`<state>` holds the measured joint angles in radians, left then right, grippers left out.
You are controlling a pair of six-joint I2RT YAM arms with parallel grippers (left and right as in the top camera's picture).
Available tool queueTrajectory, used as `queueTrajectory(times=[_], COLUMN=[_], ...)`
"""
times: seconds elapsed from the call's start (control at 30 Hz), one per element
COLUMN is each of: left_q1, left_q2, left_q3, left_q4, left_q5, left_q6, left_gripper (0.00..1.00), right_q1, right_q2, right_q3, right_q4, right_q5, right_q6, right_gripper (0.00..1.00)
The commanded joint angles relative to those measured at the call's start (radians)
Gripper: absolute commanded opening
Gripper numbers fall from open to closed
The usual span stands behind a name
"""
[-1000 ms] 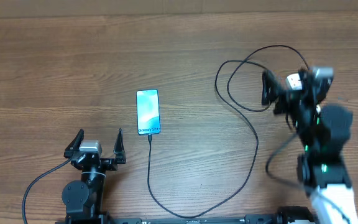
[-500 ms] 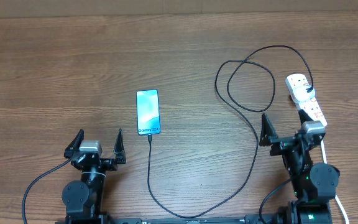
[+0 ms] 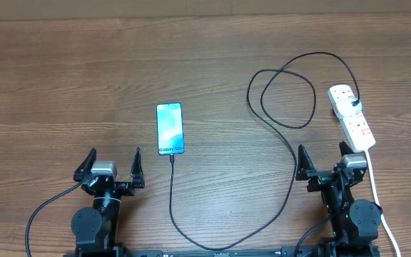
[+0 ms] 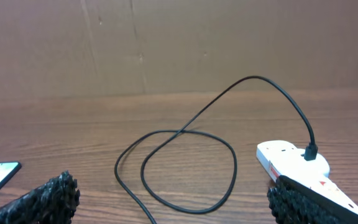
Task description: Plug charger to phone and switch on socket
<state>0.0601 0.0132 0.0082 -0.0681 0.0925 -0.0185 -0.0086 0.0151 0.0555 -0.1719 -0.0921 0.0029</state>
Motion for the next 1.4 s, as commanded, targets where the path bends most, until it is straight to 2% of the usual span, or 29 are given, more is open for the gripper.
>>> queueTrajectory(times=[0.0, 1.37], left_q1=[0.007, 0.007], left_q2=[-0.009, -0.009], left_q3=[-0.003, -0.003], left_q4=[-0.003, -0.004], left_q5=[-0.007, -0.007], left_q6=[0.008, 0.008], left_gripper=[1.0, 1.0], right_q1=[0.001, 0.001], right_q2=[-0.012, -0.012], right_q3=[-0.005, -0.005], right_q4=[-0.003, -0.007], right_q5=[0.027, 0.072], right_q6=[-0.005, -0.005], right_gripper=[1.0, 1.0])
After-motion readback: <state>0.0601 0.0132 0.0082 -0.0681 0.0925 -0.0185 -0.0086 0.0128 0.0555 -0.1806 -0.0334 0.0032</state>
